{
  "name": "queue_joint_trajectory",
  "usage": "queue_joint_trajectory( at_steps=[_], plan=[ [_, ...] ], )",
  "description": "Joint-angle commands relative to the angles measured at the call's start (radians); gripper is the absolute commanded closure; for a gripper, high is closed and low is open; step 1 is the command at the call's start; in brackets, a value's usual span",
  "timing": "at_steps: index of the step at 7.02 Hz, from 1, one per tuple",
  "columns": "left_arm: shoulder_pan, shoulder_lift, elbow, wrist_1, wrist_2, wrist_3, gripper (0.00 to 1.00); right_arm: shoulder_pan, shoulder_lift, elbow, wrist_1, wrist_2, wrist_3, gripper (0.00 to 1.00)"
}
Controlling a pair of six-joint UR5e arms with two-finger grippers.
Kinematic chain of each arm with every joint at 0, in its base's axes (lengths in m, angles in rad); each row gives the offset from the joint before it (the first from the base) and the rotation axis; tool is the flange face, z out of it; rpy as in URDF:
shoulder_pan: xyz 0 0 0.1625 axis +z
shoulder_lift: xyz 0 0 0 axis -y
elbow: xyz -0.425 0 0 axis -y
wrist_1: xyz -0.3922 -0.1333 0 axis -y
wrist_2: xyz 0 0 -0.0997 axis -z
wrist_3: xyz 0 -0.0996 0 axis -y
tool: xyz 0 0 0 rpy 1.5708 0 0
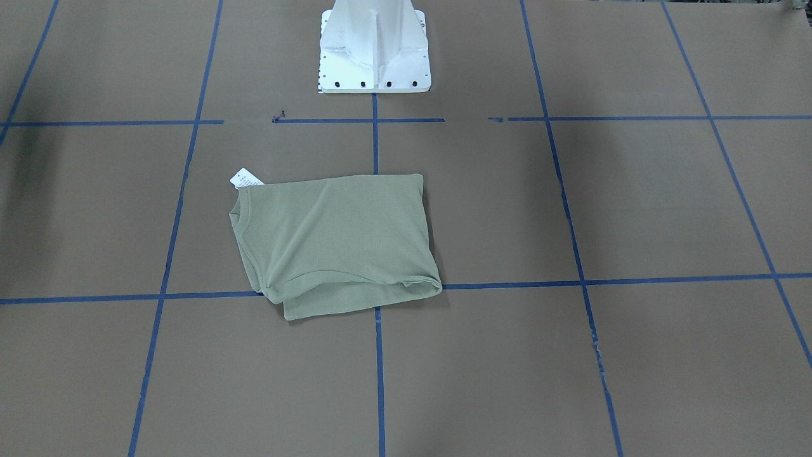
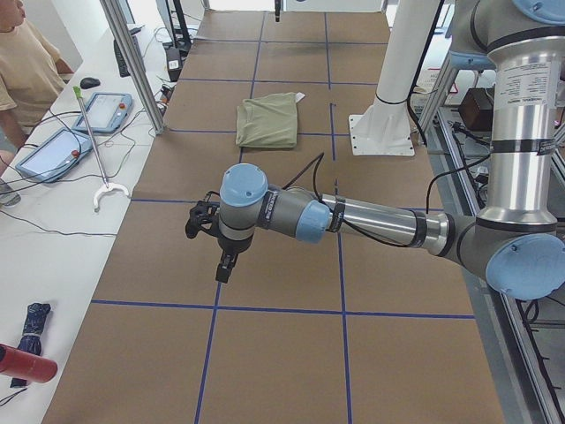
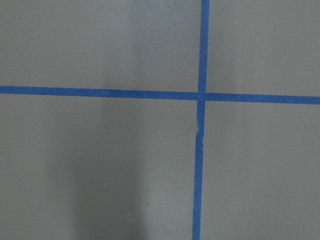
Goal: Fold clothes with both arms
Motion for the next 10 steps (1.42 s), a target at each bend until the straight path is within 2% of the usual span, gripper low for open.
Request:
queue_joint_trajectory(
  at_steps=[1,5,7,10],
  plan=[
    [0.002,0.037,-0.009,-0.015,-0.004,0.0,0.0,0.001,0.003,-0.007,0.009,0.003,-0.001,0.0],
    [0.003,0.039,-0.033,-0.015,0.002,0.0,0.0,-0.001,-0.005,-0.031,0.006,0.007,0.002,0.0],
    [0.002,0.046,-0.047,-0.012,-0.002,0.0,0.0,0.001,-0.009,-0.031,0.009,0.058,0.002,0.0],
    [0.005,0.055,-0.047,-0.015,-0.007,0.0,0.0,-0.001,0.003,-0.062,0.011,0.052,0.002,0.0]
  ],
)
